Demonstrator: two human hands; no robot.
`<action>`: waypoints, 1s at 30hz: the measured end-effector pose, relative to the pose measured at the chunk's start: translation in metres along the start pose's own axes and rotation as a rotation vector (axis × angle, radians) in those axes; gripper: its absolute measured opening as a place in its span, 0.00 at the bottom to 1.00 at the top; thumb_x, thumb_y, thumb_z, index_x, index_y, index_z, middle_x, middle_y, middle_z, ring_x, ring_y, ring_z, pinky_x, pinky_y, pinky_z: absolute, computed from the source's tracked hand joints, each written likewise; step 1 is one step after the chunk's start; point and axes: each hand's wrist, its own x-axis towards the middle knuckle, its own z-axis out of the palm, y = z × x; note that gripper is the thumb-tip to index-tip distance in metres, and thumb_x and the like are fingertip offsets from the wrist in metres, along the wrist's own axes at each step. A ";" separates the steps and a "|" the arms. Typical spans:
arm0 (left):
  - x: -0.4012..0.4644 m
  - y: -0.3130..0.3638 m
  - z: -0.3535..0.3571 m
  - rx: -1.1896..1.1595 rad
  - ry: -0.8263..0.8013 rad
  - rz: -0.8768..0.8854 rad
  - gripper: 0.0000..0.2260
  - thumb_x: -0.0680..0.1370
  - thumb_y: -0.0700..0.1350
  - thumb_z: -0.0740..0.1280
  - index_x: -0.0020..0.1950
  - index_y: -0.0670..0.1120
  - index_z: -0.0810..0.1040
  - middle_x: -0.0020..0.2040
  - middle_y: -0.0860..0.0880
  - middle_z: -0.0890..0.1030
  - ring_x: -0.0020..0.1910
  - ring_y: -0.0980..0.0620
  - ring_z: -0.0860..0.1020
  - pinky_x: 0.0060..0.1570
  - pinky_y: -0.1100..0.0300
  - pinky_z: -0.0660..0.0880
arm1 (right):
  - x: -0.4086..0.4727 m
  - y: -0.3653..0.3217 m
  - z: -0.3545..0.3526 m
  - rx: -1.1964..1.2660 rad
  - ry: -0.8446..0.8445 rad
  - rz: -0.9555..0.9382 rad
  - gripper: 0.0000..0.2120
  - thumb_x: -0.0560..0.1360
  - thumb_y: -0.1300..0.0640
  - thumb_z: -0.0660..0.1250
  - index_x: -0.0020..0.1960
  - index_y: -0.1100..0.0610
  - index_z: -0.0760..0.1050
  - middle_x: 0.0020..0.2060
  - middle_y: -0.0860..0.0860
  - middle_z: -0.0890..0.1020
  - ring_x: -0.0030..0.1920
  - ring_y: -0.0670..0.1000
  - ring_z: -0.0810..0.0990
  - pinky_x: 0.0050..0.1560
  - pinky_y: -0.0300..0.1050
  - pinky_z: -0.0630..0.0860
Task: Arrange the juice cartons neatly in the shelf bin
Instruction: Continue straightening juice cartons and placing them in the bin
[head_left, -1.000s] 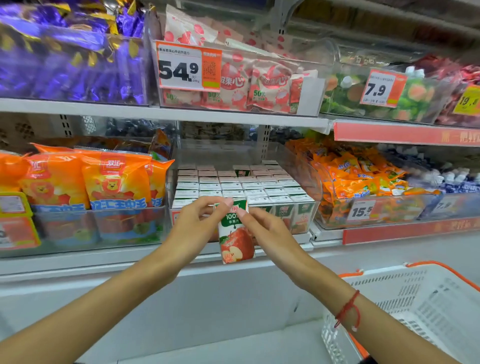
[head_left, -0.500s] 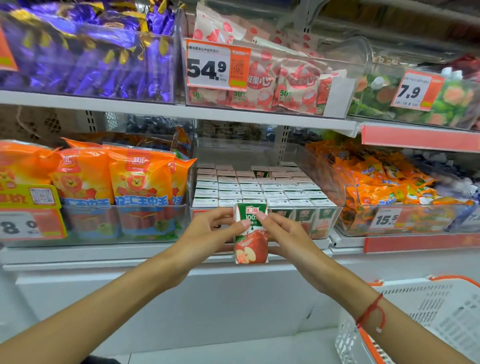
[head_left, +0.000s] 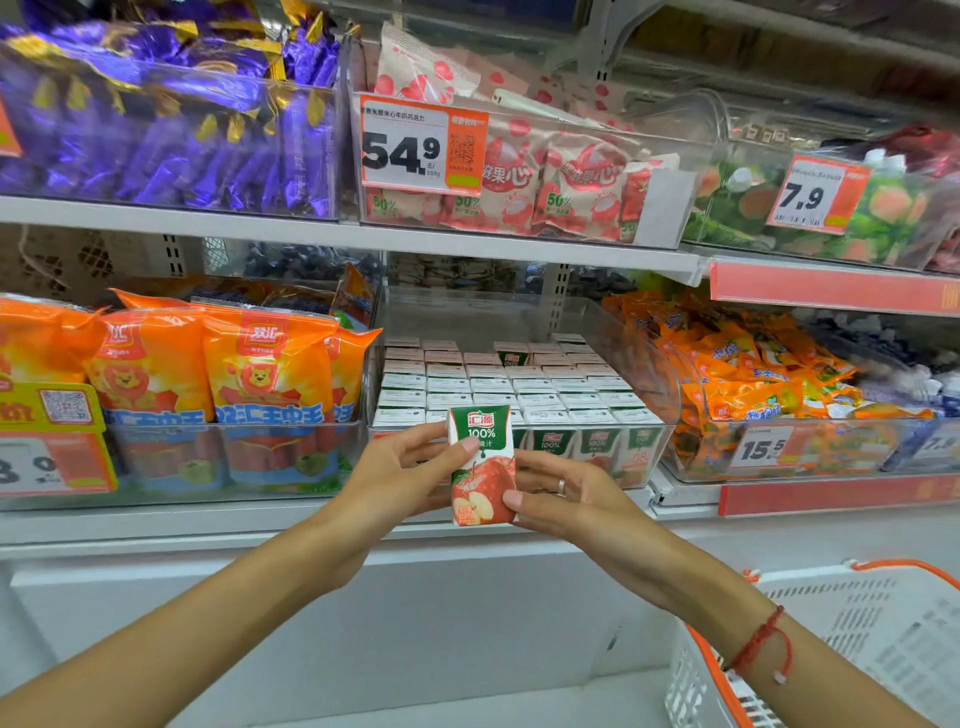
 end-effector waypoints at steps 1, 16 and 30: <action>0.000 -0.001 0.000 0.003 -0.003 0.000 0.07 0.75 0.48 0.71 0.52 0.56 0.79 0.45 0.58 0.86 0.44 0.58 0.84 0.36 0.69 0.78 | -0.001 -0.001 0.000 -0.012 -0.004 0.004 0.16 0.75 0.59 0.71 0.62 0.48 0.77 0.54 0.48 0.84 0.55 0.46 0.83 0.55 0.37 0.78; -0.002 -0.005 0.010 0.082 0.131 0.006 0.07 0.73 0.52 0.73 0.49 0.52 0.83 0.42 0.55 0.86 0.42 0.60 0.84 0.41 0.69 0.79 | 0.003 -0.001 0.021 -0.365 0.234 -0.157 0.18 0.67 0.54 0.78 0.53 0.45 0.76 0.44 0.45 0.81 0.43 0.44 0.80 0.47 0.37 0.77; -0.001 0.005 0.004 0.051 -0.053 0.005 0.22 0.68 0.59 0.70 0.59 0.52 0.80 0.50 0.54 0.86 0.51 0.58 0.83 0.49 0.67 0.79 | 0.000 -0.007 0.008 -0.102 0.100 0.005 0.13 0.70 0.54 0.76 0.53 0.46 0.80 0.47 0.43 0.86 0.51 0.42 0.83 0.47 0.29 0.76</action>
